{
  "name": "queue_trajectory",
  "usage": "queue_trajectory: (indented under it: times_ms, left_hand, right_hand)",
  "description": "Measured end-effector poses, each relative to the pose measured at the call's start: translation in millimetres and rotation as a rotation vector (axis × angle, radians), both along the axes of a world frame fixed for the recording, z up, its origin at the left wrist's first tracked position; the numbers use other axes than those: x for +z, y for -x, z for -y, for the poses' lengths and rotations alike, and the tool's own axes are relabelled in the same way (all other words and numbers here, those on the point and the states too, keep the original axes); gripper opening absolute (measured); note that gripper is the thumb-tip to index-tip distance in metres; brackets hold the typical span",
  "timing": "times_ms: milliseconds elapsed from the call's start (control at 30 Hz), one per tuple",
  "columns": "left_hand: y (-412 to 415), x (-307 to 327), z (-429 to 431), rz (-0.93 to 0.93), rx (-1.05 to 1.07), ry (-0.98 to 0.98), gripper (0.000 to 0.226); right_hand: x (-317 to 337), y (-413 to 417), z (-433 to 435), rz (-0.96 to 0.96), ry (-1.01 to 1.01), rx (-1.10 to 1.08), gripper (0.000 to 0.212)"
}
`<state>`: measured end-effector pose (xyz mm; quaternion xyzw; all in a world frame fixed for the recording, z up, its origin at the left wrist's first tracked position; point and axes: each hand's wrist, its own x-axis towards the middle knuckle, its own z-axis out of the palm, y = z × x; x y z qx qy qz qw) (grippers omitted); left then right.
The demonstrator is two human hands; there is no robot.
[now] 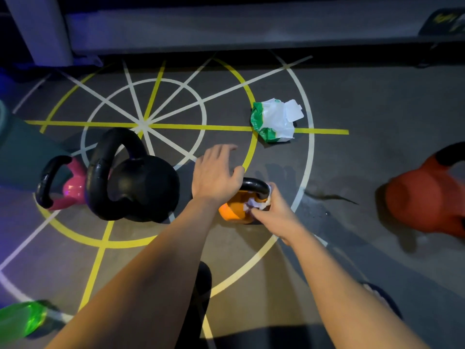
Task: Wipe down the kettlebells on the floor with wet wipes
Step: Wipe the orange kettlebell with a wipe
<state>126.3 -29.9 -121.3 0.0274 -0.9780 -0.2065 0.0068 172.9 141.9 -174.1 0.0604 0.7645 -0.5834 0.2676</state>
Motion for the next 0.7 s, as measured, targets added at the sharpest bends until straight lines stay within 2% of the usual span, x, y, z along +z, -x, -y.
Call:
queue_trajectory:
  times_ms: [100, 233, 400, 467, 567, 700]
  left_hand:
    - [-0.8, 1.6, -8.3, -0.001, 0.000, 0.028, 0.050]
    - [0.0, 3.0, -13.2, 0.022, 0.005, 0.051, 0.050]
    - [-1.6, 4.5, -31.4, 0.036, -0.028, 0.097, 0.051]
    - [-2.2, 4.7, -33.2, 0.037, -0.021, 0.110, 0.051]
    - [-2.0, 4.9, -30.5, 0.034, -0.016, 0.121, 0.051]
    - [-2.2, 3.0, -31.7, 0.022, -0.025, 0.128, 0.054]
  right_hand:
    - [2.1, -12.9, 11.7, -0.079, -0.088, -0.106, 0.066]
    - [-1.1, -40.0, 21.1, -0.207, -0.048, -0.246, 0.080]
    - [-5.1, -37.0, 7.8, -0.077, -0.258, -0.277, 0.079]
    - [-4.3, -36.5, 7.5, -0.068, -0.190, -0.225, 0.080]
    - [-5.2, -38.3, 15.7, -0.098, 0.031, -0.266, 0.080]
    - [7.8, -33.1, 23.8, -0.133, 0.074, -0.339, 0.082]
